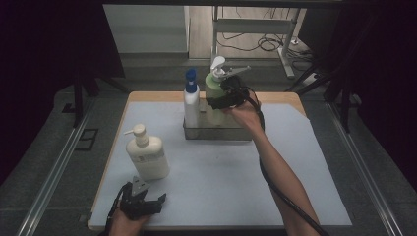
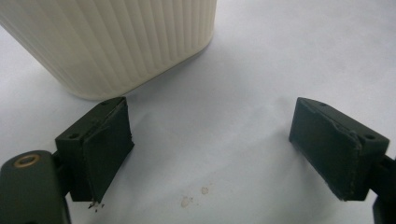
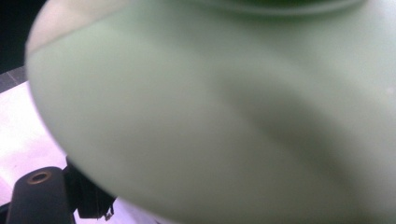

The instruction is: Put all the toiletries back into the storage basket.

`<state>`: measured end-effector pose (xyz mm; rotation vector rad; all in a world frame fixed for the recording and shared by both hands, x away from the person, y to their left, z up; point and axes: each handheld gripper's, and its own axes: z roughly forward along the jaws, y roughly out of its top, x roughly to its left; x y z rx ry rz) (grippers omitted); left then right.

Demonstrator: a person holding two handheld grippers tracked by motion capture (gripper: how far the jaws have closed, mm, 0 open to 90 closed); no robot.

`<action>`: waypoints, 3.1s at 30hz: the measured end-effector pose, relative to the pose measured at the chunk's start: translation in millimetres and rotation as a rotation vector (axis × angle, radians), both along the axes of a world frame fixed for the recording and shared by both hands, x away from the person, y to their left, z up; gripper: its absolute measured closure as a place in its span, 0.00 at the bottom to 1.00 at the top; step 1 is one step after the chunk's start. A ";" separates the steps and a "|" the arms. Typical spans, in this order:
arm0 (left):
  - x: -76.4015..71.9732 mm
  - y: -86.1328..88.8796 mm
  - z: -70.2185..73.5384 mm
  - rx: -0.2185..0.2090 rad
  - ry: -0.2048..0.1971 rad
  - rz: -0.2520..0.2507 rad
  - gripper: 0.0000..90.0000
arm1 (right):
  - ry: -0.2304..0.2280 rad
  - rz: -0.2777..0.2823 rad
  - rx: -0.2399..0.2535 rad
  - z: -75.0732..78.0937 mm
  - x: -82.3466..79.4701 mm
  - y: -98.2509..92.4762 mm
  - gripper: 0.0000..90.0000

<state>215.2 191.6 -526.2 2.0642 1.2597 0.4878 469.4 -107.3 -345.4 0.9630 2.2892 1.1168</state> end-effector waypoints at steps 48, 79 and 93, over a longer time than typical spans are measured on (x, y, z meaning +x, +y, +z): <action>-0.1 0.2 0.2 0.003 0.001 -0.002 0.14 | 0.143 0.043 -0.074 -66.6 13.6 -0.8 0.14; -0.2 0.2 0.0 0.002 0.000 -0.002 0.14 | 0.116 0.074 0.027 -68.7 -1.8 -30.5 0.14; -0.3 0.3 -0.1 0.000 0.000 -0.002 0.14 | 0.129 0.087 0.028 -69.3 -27.4 -45.6 0.35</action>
